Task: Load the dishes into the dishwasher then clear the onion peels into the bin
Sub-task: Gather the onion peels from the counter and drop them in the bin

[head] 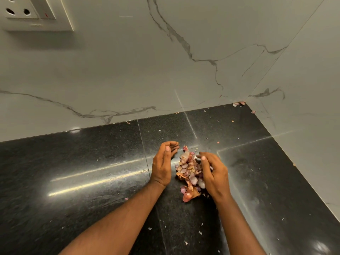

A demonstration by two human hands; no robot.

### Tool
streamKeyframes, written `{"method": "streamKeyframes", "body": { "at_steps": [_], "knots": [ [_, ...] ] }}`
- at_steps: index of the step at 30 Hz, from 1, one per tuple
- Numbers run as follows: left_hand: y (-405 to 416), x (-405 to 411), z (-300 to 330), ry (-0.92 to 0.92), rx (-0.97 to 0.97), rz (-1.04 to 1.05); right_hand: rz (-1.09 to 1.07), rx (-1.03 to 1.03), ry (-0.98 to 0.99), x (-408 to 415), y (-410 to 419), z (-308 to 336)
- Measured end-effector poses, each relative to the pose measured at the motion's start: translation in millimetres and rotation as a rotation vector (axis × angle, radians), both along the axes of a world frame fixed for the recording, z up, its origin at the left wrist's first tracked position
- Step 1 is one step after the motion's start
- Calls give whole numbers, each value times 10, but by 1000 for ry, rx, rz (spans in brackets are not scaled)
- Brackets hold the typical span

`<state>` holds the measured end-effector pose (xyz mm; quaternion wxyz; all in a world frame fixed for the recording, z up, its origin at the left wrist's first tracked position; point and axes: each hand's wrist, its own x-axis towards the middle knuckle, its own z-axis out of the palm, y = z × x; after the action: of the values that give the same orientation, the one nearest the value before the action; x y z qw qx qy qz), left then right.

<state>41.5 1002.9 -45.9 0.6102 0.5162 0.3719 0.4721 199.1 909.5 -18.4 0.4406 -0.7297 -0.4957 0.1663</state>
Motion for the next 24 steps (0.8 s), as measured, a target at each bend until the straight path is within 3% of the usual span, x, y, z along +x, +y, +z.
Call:
{"method": "streamKeyframes", "body": {
  "at_steps": [3,5,8,13,17,21,24],
  "knots": [
    [-9,-12,-21,4,18,9,147,-230,32,46,333,6],
    [-8,-13,-17,9,19,5,313,-372,-74,29,515,-44],
    [-13,-14,-34,16,17,25,465,-378,-122,-9,559,-93],
    [14,-16,-44,29,19,13,421,-196,45,-25,78,31],
    [19,-13,-51,29,22,12,250,-33,-12,33,-290,81],
    [-18,-15,-48,12,18,40,230,-308,-205,-47,-561,-44],
    [-7,-9,-43,10,8,36,255,-351,-284,-184,-637,-73]
  ]
}}
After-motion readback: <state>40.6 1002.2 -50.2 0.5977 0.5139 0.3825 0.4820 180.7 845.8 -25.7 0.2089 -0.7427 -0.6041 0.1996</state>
